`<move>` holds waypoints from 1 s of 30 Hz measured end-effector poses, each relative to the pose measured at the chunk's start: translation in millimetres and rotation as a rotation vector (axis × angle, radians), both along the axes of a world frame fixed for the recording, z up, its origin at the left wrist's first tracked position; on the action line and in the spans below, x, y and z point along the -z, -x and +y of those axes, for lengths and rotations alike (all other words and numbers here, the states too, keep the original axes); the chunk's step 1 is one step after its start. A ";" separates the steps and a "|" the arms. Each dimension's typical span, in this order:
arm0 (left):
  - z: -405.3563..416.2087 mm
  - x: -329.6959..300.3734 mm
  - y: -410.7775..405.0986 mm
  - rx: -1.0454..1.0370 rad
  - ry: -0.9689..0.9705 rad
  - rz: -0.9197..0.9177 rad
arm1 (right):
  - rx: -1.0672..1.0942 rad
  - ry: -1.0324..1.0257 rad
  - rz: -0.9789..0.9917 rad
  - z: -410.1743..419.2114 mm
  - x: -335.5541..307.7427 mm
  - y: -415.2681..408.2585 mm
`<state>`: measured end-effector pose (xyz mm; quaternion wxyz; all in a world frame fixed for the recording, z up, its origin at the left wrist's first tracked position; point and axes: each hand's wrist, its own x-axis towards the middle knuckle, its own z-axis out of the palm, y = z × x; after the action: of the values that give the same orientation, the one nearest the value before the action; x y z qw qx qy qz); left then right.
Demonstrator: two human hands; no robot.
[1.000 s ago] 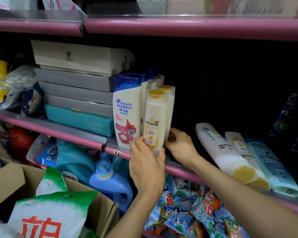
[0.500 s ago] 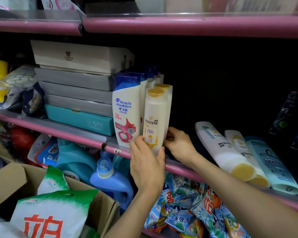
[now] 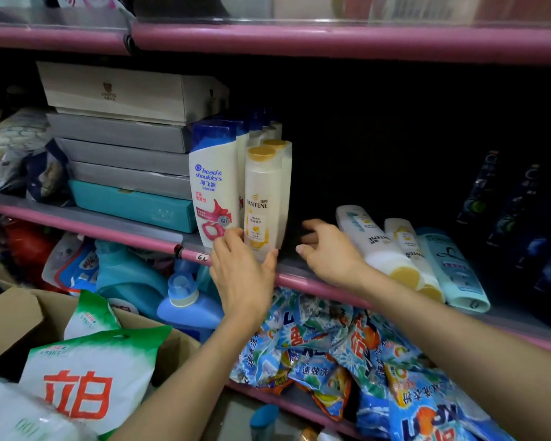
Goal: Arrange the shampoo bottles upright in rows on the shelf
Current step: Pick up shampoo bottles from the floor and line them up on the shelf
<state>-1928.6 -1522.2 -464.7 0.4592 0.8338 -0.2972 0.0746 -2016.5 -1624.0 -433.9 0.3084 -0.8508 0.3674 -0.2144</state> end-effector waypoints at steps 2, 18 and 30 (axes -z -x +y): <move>6.6 -2.4 14.4 0.019 0.055 -0.016 | -0.004 0.128 0.000 9.6 -8.3 27.4; -17.0 -12.5 140.8 0.729 -0.300 -0.273 | 0.190 0.266 0.414 7.2 -1.7 163.4; -43.9 -38.8 125.1 0.670 -0.402 -0.029 | 0.074 0.192 0.685 -20.6 -22.3 132.3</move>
<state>-2053.7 -1566.1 -425.9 0.2813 0.7628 -0.5682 -0.1276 -2148.8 -1644.6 -411.6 0.0778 -0.8845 0.4584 0.0385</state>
